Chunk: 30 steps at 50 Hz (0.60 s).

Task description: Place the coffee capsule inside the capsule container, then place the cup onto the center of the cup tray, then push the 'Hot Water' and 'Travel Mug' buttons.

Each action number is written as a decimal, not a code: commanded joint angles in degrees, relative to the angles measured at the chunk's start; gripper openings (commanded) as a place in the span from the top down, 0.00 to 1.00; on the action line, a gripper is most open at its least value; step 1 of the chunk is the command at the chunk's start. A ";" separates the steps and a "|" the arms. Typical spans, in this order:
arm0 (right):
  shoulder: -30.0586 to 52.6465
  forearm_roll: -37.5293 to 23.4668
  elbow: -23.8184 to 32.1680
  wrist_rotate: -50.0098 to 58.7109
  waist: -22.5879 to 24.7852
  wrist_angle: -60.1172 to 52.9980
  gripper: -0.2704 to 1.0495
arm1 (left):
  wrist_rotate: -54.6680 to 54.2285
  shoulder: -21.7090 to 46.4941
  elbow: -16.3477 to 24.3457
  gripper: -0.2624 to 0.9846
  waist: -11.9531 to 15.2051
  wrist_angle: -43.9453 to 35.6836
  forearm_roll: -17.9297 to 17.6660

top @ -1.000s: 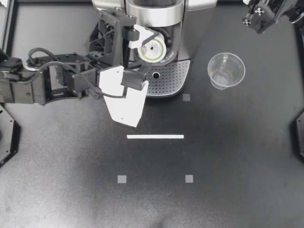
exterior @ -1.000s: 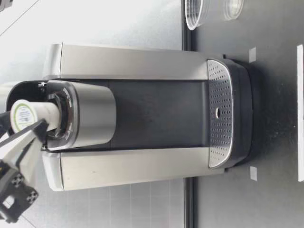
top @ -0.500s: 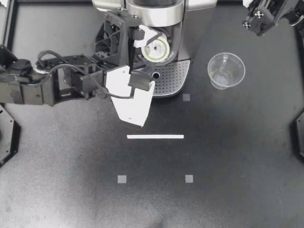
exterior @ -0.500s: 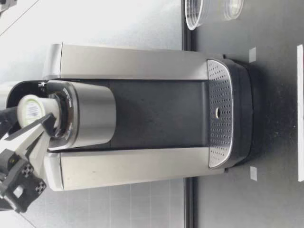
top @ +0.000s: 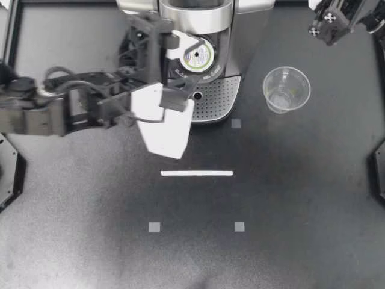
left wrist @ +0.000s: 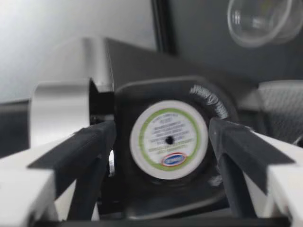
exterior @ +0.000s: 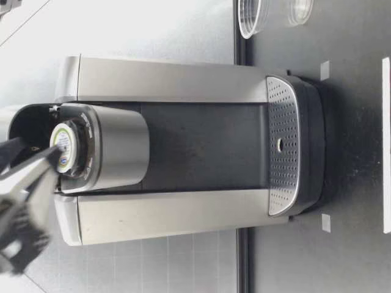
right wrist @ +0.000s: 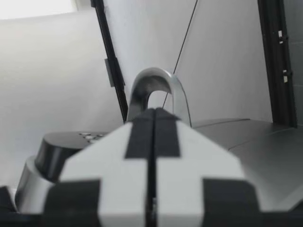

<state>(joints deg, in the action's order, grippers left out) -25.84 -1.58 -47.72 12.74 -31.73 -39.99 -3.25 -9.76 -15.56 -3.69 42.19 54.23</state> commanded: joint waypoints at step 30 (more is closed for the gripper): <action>13.62 0.53 16.17 0.00 -5.45 9.76 0.76 | -37.71 -22.06 -25.49 0.20 -2.29 -31.82 0.44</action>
<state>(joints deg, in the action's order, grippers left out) -12.57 -1.05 -34.19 12.66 -36.74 -30.06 -39.90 -30.23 -40.87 -5.89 11.51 54.49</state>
